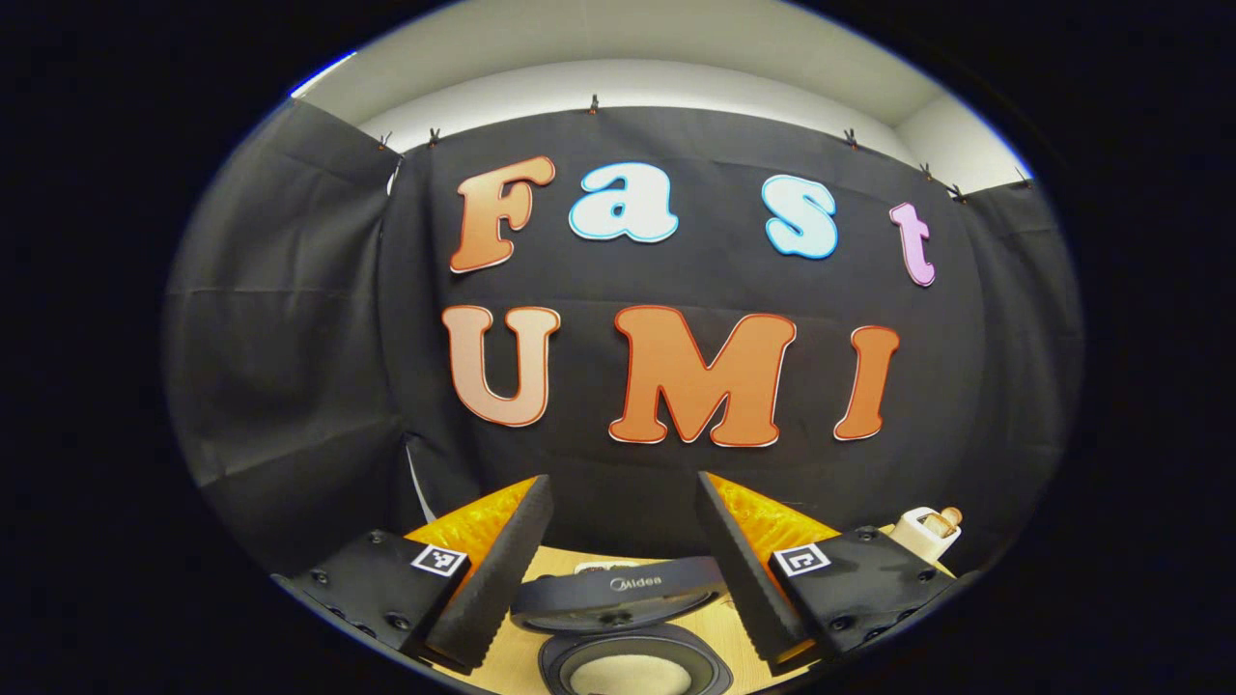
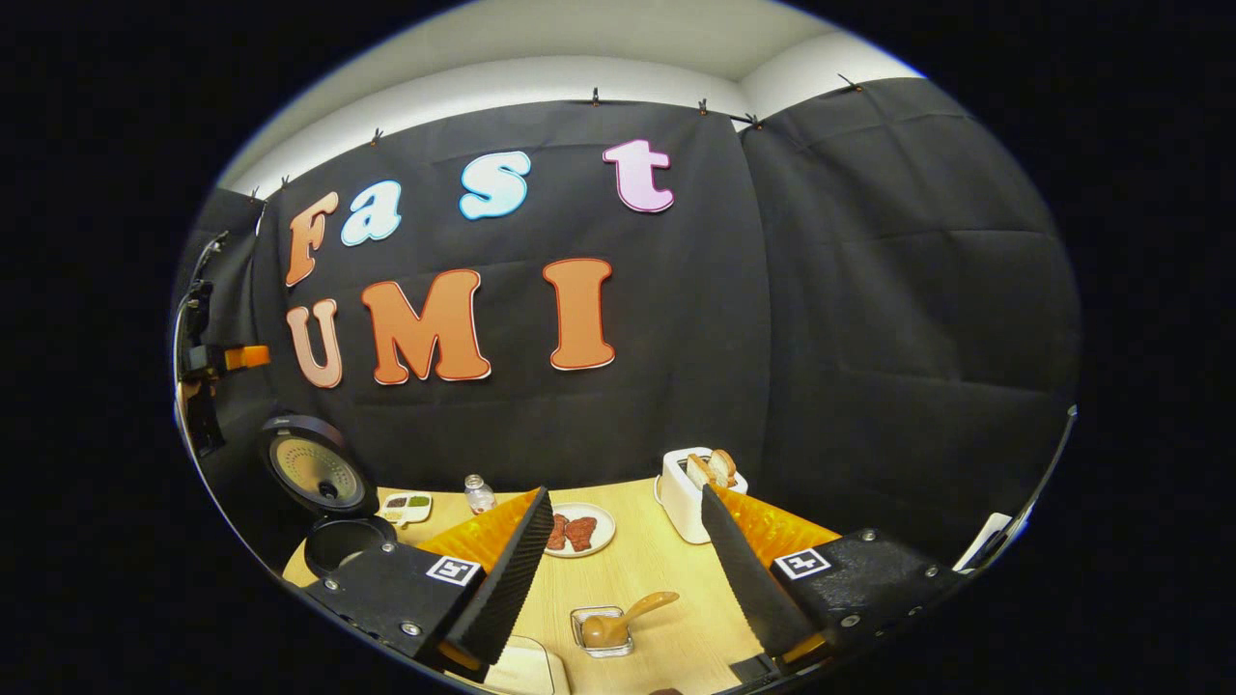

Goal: Close the left gripper, press the button to open the rice cooker; take a wooden spoon from the chopstick holder with the right hand, scoop a spoonful of rice and pour it into the rice cooker, then put the wooden spoon back into the chopstick holder.

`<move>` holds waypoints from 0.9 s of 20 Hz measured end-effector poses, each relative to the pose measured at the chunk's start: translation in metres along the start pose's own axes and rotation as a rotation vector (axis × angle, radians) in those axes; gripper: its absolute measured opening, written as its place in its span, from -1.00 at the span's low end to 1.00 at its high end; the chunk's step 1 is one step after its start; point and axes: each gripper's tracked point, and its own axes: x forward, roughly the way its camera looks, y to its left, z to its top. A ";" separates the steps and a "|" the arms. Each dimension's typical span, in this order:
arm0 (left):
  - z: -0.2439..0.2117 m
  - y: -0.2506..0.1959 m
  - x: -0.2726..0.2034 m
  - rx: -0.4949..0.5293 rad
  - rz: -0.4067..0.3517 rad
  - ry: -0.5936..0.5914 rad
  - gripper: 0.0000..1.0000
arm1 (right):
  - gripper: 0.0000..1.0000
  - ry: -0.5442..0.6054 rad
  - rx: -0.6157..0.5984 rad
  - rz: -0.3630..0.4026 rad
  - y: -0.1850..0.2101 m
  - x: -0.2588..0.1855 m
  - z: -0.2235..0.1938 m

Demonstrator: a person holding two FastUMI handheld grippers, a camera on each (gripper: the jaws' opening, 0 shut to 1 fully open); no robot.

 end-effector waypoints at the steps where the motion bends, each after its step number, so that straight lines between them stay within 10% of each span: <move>1: -0.008 -0.004 0.016 -0.005 -0.007 0.033 0.96 | 0.90 0.000 0.008 -0.001 0.000 -0.002 0.000; 9: -0.076 -0.007 0.080 -0.003 0.004 0.194 1.00 | 1.00 0.022 0.027 -0.027 -0.008 -0.006 -0.011; 18: -0.112 -0.009 0.051 -0.001 -0.006 0.255 1.00 | 1.00 0.016 0.034 0.001 -0.009 -0.010 -0.013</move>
